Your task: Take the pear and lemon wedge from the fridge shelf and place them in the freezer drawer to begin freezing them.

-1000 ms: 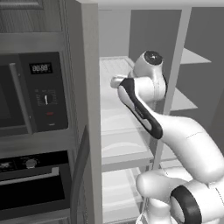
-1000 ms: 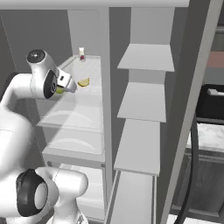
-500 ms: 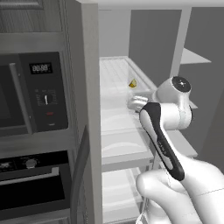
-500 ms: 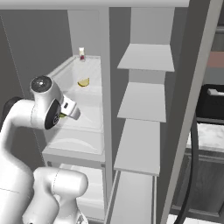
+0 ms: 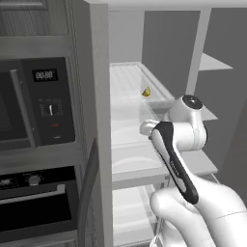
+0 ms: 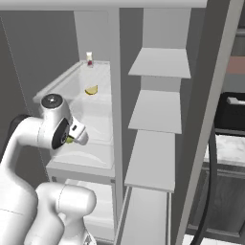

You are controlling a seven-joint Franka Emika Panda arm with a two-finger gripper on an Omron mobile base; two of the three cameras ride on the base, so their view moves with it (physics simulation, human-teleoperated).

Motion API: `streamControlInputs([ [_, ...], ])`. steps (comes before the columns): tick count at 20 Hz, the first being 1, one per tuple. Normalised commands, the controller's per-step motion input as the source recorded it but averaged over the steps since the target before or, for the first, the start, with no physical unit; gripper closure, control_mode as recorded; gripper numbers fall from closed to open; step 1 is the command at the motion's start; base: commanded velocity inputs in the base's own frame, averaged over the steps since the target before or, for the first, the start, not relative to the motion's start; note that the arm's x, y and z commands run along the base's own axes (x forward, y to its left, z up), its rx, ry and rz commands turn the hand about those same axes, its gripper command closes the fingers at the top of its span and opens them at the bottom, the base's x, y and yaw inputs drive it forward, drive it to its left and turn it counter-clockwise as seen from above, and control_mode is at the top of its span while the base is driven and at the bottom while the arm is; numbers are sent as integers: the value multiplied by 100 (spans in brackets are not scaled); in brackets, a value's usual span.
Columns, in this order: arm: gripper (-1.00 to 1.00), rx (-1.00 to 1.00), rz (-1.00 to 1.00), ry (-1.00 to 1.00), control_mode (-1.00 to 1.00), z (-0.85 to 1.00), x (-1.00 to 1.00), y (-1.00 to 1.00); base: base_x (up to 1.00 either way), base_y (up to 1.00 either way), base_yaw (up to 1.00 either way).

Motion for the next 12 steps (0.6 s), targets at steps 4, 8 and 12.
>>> streamControlInputs([
  [4,100,4,-5,0,100,-17,-48,0,-50,0,-8],
  [8,100,0,0,0,100,0,0,0,-100,-1,-20],
  [12,100,0,0,0,100,0,0,0,-66,-23,-22],
])
